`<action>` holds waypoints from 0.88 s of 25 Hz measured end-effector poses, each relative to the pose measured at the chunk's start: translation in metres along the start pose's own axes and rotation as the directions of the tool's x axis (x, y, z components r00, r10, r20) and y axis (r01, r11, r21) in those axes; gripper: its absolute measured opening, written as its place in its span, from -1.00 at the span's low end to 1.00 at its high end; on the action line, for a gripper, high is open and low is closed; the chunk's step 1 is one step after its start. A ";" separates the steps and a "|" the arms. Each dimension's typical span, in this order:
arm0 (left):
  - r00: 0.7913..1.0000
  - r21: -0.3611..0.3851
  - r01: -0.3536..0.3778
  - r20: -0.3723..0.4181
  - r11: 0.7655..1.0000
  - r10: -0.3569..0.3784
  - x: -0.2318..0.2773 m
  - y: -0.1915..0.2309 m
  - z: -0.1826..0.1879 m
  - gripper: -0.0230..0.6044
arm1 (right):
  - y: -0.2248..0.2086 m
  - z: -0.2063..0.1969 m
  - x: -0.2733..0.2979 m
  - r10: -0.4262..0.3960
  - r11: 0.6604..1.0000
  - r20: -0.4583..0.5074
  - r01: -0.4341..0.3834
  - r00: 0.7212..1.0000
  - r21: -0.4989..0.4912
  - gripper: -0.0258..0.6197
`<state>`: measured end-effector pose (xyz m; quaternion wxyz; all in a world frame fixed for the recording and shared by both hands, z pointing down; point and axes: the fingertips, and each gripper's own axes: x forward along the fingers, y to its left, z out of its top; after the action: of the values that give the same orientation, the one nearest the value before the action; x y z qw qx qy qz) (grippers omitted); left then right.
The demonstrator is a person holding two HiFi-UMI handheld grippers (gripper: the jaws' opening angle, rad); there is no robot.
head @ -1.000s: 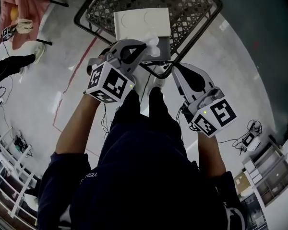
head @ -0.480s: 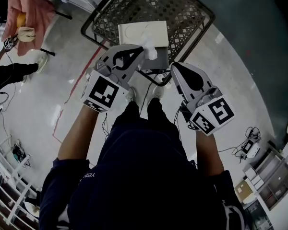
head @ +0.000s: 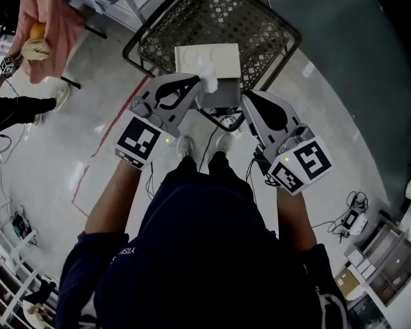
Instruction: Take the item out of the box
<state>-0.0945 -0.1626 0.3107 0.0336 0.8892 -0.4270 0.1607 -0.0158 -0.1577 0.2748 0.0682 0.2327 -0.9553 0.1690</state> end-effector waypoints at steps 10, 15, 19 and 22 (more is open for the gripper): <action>1.000 -0.020 -0.002 0.003 1.000 0.002 -0.024 -0.017 -0.006 -0.90 | 0.026 0.009 -0.005 0.023 0.998 0.010 -0.023 1.000 -0.053 -0.85; 1.000 -0.022 0.001 0.009 1.000 -0.001 -0.034 -0.021 -0.002 -0.90 | 0.039 0.012 -0.008 0.029 0.998 0.013 -0.028 1.000 -0.064 -0.85; 1.000 -0.016 0.001 0.006 1.000 -0.001 -0.035 -0.020 -0.002 -0.90 | 0.042 0.013 -0.008 0.025 0.998 0.015 -0.024 1.000 -0.065 -0.85; 1.000 -0.014 0.003 0.007 1.000 -0.003 -0.036 -0.021 -0.001 -0.90 | 0.040 0.014 -0.010 0.016 0.998 0.018 -0.015 1.000 -0.065 -0.85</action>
<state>-0.1000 -0.1218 0.3019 0.0387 0.8901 -0.4269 0.1548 -0.0261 -0.1249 0.2477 0.0654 0.2243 -0.9627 0.1362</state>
